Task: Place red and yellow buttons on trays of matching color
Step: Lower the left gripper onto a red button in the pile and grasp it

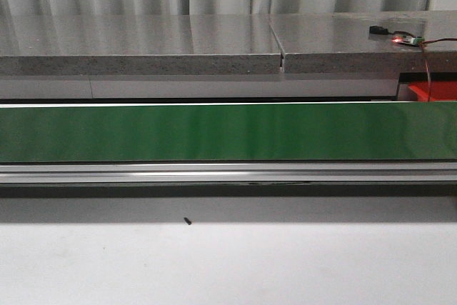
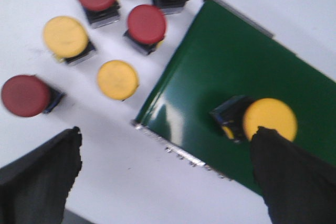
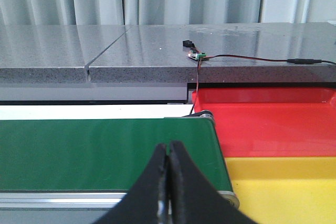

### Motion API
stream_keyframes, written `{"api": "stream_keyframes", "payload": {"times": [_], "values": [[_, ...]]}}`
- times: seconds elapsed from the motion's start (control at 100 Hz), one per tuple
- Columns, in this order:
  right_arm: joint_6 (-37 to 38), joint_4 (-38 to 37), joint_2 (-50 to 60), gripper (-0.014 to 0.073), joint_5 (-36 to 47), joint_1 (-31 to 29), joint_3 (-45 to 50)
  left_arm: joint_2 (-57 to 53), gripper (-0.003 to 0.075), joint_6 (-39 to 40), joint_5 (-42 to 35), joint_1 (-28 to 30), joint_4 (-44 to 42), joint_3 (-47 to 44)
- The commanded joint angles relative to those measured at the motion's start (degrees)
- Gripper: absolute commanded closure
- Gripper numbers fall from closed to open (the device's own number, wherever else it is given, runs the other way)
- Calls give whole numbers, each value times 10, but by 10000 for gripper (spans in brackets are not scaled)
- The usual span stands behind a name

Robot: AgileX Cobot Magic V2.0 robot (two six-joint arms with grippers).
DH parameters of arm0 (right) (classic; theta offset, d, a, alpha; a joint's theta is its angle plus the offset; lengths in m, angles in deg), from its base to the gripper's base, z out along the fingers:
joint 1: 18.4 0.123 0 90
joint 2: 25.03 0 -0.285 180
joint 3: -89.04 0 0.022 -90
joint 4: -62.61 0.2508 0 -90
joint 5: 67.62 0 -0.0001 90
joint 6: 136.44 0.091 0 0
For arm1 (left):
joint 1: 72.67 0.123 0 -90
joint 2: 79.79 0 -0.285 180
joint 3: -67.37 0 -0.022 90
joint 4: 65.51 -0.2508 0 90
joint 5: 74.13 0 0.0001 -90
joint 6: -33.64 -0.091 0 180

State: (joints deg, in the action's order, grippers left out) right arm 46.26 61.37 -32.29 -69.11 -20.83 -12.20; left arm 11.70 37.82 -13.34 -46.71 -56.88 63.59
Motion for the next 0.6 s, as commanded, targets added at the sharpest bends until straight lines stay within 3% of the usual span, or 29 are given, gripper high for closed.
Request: {"api": "stream_keyframes", "payload": {"times": [0.0, 0.3, 0.59], "values": [[-3, 0, 13, 660, 45, -1, -8, -22, 91, -1, -8, 25, -6, -2], [-3, 0, 13, 660, 45, -1, -8, -8, 91, -7, -24, 96, -14, -39], [-3, 0, 13, 660, 45, -1, -8, 53, 91, -27, -13, 124, -17, -39]]}}
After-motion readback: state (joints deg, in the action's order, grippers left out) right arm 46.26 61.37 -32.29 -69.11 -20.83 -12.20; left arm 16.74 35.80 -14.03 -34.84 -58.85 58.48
